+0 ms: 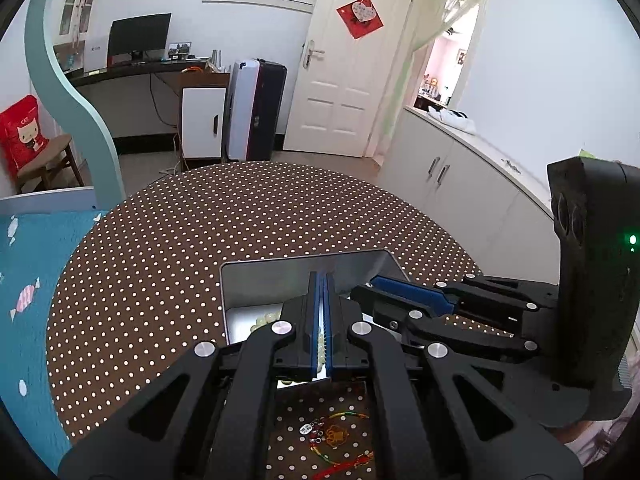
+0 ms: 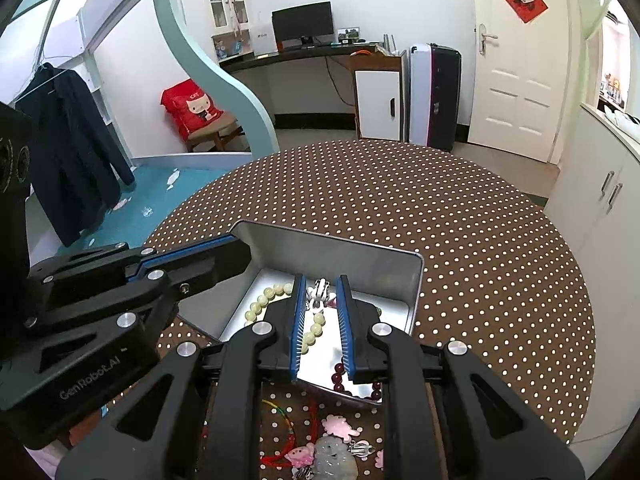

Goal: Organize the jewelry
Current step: 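Carry the silver chain and charm into the grey box and open both grippers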

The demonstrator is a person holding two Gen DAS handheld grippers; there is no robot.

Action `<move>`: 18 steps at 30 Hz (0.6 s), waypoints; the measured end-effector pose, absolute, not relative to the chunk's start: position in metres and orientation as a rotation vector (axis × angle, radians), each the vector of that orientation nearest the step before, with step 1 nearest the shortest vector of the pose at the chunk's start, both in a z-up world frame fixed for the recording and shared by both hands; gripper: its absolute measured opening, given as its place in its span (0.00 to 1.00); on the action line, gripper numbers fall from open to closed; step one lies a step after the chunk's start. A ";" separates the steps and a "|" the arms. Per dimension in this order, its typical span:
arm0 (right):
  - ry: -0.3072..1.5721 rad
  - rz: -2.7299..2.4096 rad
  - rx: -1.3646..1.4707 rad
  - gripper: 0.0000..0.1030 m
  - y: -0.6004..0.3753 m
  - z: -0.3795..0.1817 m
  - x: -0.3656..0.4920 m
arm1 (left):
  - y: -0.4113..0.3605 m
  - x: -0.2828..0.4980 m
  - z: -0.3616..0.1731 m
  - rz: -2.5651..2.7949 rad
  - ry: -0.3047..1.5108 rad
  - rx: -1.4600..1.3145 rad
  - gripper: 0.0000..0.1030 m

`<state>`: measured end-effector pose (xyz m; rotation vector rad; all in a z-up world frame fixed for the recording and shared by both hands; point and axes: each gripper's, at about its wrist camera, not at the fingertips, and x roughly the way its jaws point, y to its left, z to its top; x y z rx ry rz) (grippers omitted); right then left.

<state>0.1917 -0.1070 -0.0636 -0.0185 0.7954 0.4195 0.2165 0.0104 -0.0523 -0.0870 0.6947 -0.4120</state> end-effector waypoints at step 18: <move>0.755 0.368 -0.002 0.39 -0.129 -0.052 0.169 | 0.017 0.190 -0.053 -0.386 0.688 -0.084 0.21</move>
